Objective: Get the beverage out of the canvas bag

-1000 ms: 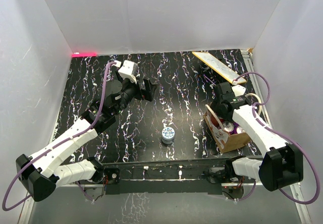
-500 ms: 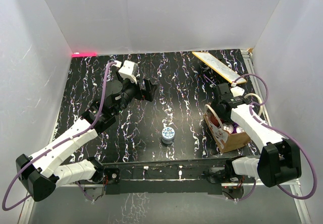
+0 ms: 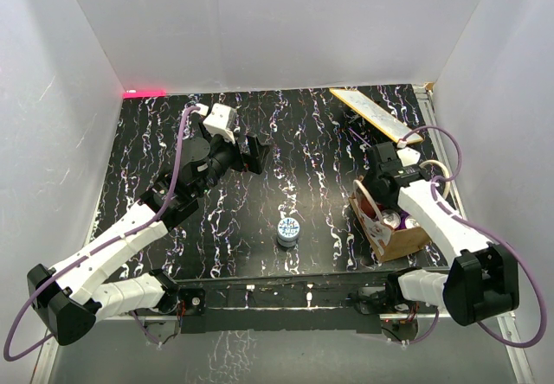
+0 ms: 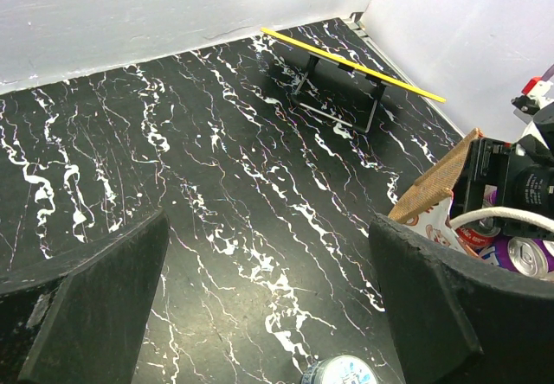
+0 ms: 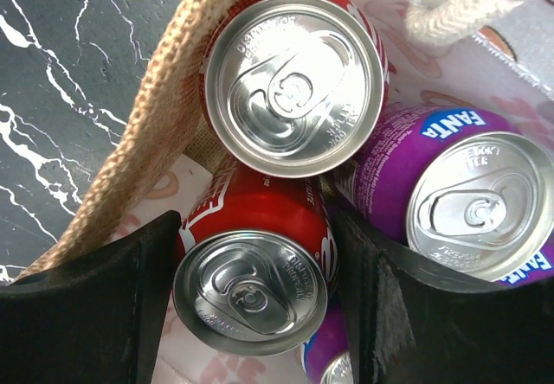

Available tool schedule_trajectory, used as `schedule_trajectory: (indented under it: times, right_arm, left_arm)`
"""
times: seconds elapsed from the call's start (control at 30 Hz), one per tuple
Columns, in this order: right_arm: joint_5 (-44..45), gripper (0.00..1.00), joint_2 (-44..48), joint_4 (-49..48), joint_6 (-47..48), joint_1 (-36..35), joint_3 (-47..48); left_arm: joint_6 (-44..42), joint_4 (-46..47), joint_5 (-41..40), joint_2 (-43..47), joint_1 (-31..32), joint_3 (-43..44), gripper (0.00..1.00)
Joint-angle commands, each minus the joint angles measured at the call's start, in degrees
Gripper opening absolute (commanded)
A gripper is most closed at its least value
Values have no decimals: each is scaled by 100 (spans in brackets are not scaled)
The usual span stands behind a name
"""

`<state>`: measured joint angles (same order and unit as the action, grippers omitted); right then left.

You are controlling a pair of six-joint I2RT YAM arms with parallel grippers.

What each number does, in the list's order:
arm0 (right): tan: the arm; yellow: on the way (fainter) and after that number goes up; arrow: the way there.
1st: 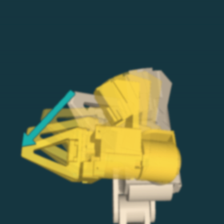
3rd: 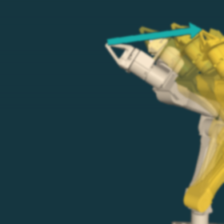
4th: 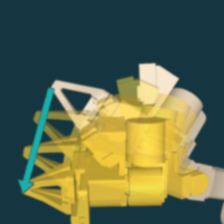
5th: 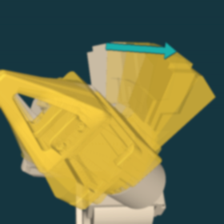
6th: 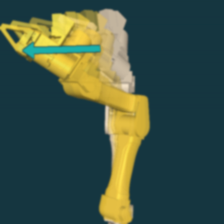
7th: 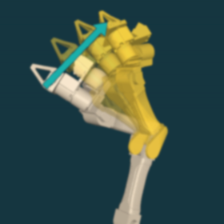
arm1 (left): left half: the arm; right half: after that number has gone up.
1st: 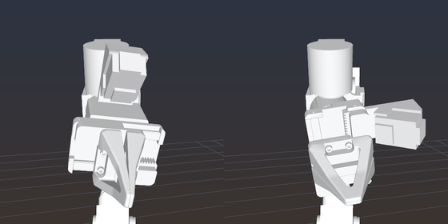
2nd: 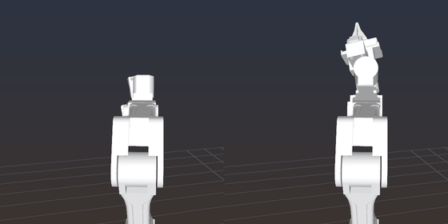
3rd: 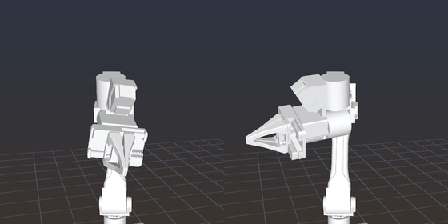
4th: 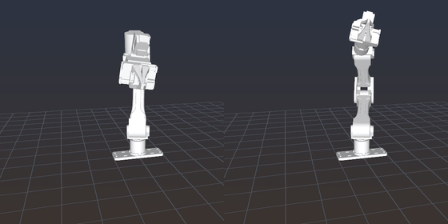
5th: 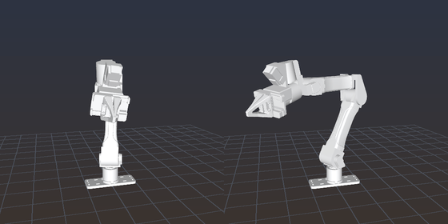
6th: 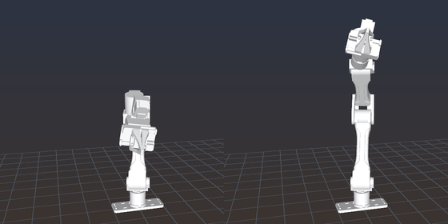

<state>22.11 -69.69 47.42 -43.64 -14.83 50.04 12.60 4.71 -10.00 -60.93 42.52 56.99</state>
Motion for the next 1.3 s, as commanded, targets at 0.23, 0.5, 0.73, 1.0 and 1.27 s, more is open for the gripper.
schedule_trajectory:
  times: [0.23,0.5,0.73,1.0,1.27]
  right_arm:
    - [-5,16,597,48,231,-20,617]
    - [79,8,1046,140,254,-18,740]
    - [142,8,1526,66,-39,-23,635]
    - [443,8,2125,-14,-347,-27,733]
    - [865,8,3073,-176,-729,-24,748]
  left_arm:
    - [21,123,39,91,37,58,97]
    - [36,127,31,107,37,49,97]
    - [54,135,27,116,53,41,97]
    - [58,123,-19,139,54,49,97]
    - [49,83,-123,189,54,67,97]
